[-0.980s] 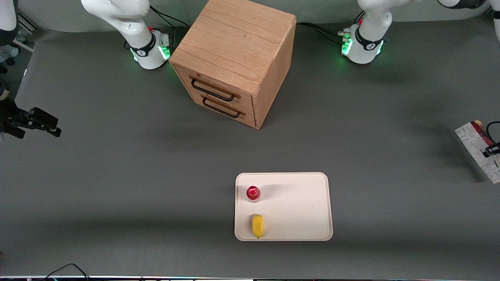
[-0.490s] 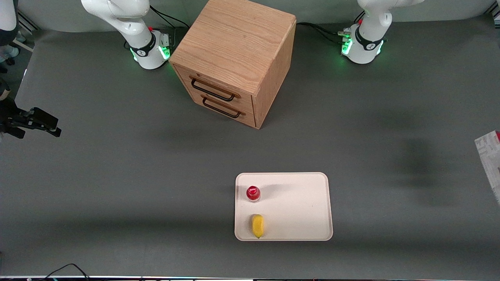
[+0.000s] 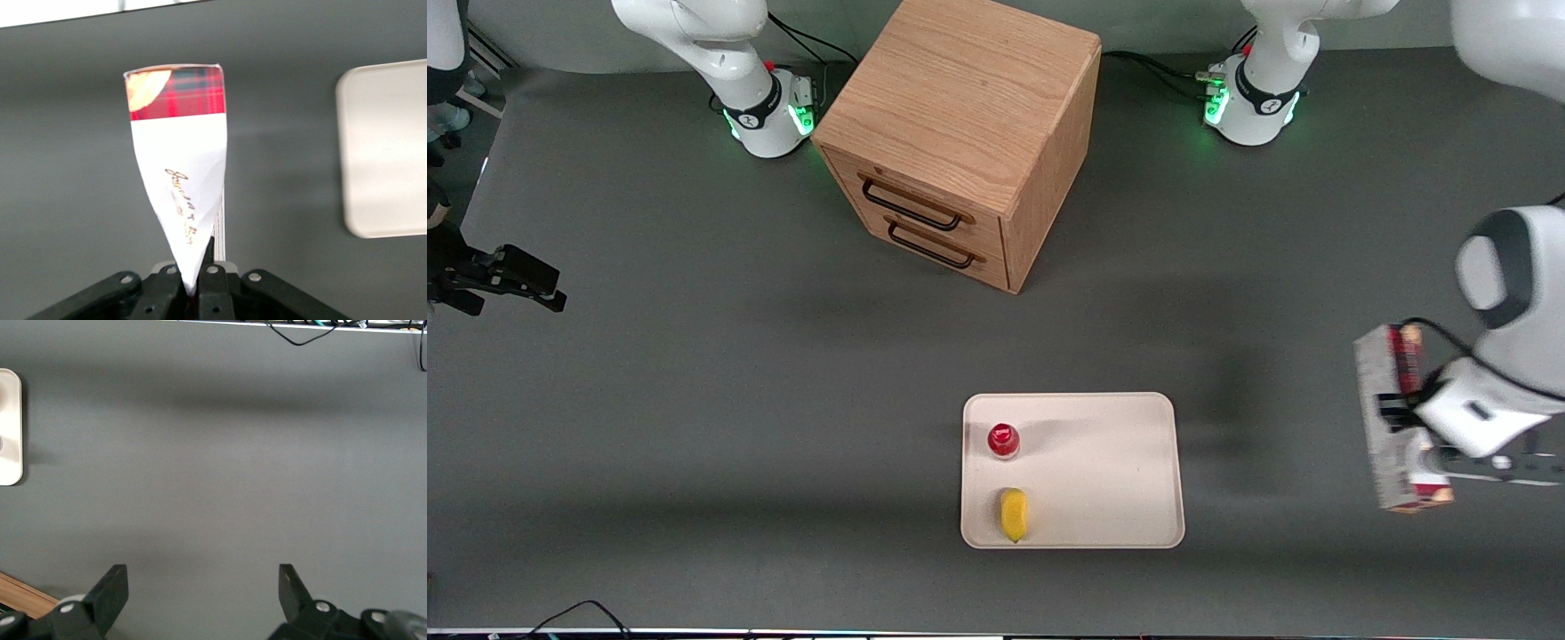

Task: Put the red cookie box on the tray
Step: 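Lower the box onto the tray beside the apple with the left gripper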

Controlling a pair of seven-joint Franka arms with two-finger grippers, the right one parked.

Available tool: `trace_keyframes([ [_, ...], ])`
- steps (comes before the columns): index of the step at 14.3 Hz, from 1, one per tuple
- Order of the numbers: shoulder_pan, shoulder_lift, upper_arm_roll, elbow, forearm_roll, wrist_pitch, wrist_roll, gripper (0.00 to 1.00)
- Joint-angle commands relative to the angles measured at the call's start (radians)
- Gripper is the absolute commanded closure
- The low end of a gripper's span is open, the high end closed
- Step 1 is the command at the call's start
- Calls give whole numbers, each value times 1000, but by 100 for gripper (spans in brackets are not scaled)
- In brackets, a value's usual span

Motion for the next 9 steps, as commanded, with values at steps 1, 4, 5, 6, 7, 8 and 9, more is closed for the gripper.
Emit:
trace_keyframes([
  [1, 8, 38, -150, 31, 84, -20, -220, 100],
  [4, -1, 125, -247, 60, 133, -16, -242, 100],
  [5, -7, 171, -268, 86, 146, -11, -257, 100],
  [6, -15, 216, -282, 111, 165, -6, -317, 100],
  [7, -18, 254, -305, 125, 197, 22, -386, 100],
  [8, -21, 284, -324, 125, 245, 71, -447, 100],
  [9, -23, 311, -335, 125, 279, 110, -503, 100],
])
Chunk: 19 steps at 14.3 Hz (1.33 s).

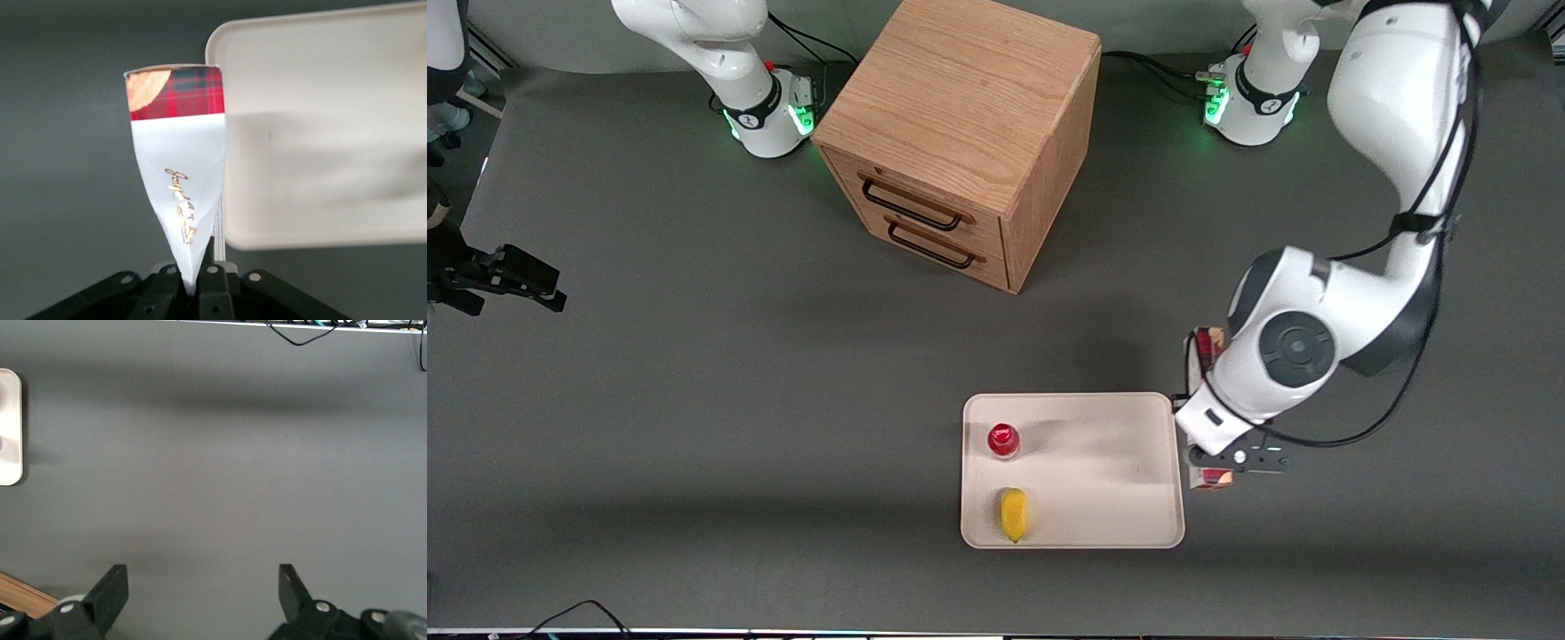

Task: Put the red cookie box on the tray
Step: 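Lower the box onto the tray beside the apple with the left gripper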

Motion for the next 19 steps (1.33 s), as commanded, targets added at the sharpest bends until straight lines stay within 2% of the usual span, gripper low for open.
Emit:
trace_keyframes([
  [1, -17, 104, -29, 72, 94, 65, -150, 100],
  [7, -46, 221, -30, 163, 141, 139, -187, 100],
  [13, -46, 261, -30, 187, 163, 184, -176, 100],
  [14, -46, 261, -30, 186, 164, 182, -176, 96],
  [15, -43, 261, -30, 186, 164, 184, -175, 42],
  [16, -43, 261, -29, 186, 166, 184, -175, 18],
  [17, -41, 258, -29, 184, 180, 182, -172, 0],
  [19, -35, 249, -30, 183, 186, 172, -171, 0],
])
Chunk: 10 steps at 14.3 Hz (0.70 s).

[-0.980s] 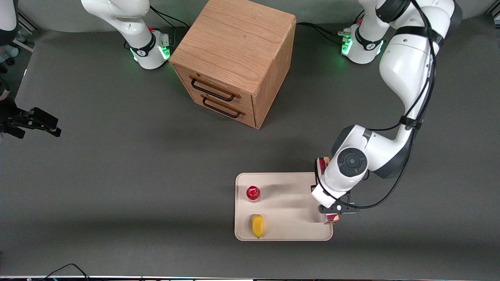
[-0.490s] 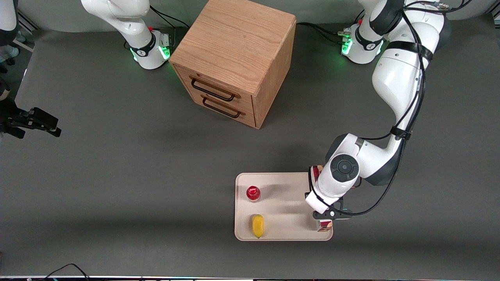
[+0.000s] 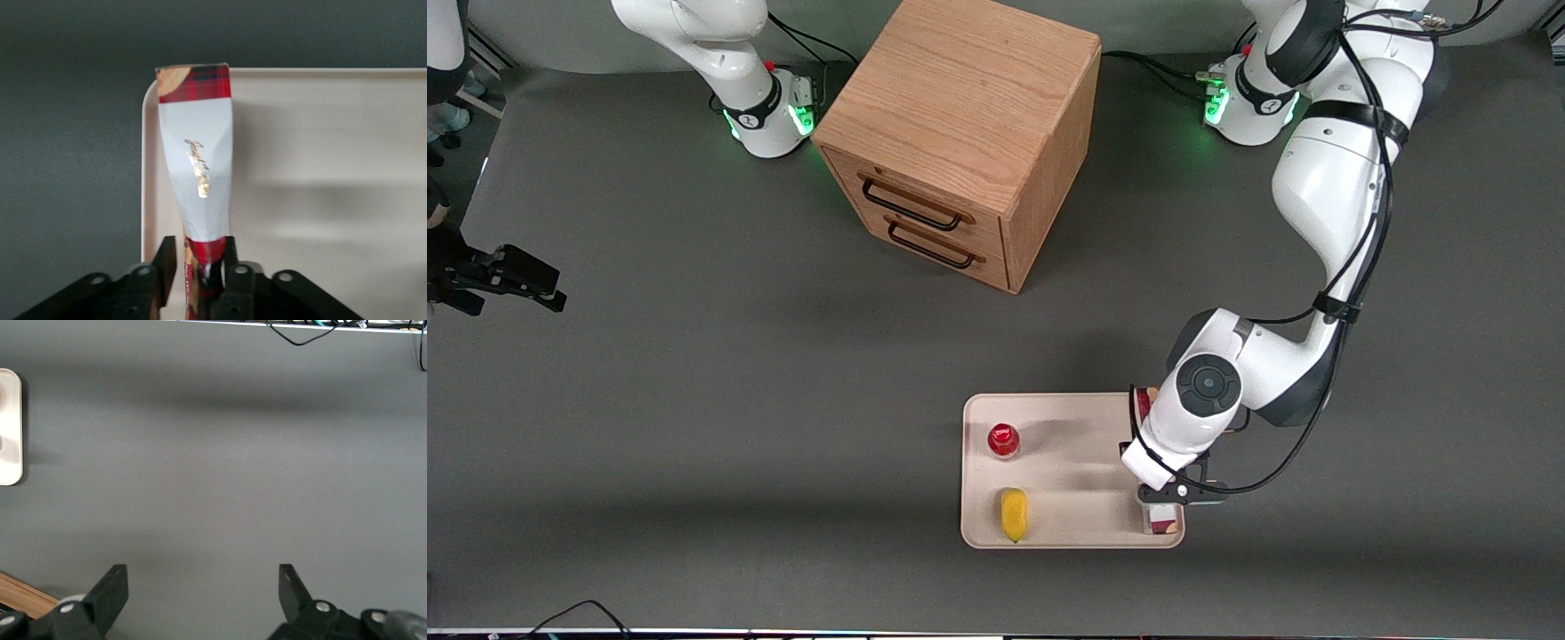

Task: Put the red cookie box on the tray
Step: 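Lower the box onto the tray beside the apple with the left gripper, then open the left gripper to release the box on the tray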

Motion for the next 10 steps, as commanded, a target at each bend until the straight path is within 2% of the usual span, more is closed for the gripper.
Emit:
trace_keyframes([
  [1, 2, -10, -1, 33, 26, -29, -12, 0],
  [2, 11, -33, -1, 28, 23, -44, -12, 0],
  [5, 31, -146, -21, 25, 18, -245, 26, 0],
  [7, 63, -247, -25, 19, -100, -371, 162, 0],
  [10, 71, -465, 112, -146, -272, -407, 328, 0],
])
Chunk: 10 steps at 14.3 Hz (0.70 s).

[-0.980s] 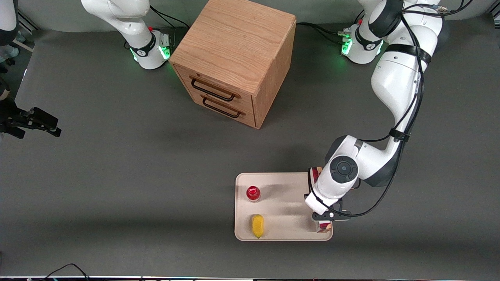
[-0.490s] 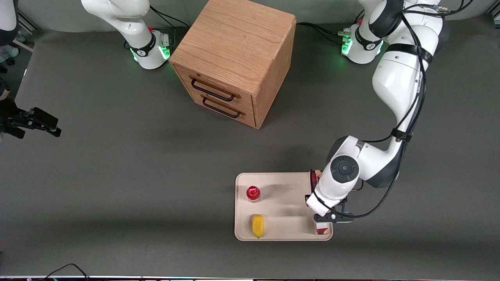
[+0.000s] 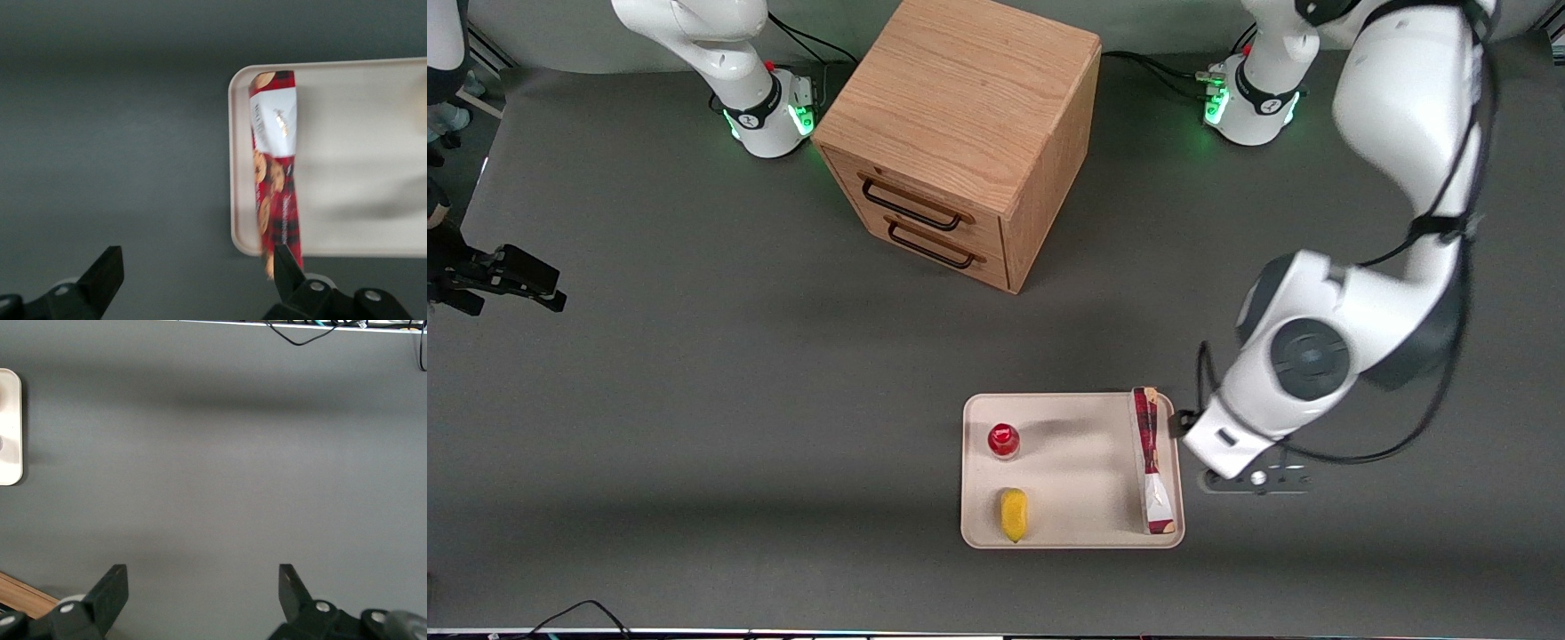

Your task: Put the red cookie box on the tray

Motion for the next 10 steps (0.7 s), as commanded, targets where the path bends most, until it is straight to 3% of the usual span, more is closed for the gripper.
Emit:
trace_keyframes([
  [1, 15, -238, 106, -214, -118, 3, 129, 0],
  [6, 10, -461, 252, -270, -206, -136, 224, 0],
  [10, 2, -546, 373, -258, -276, -313, 407, 0],
])
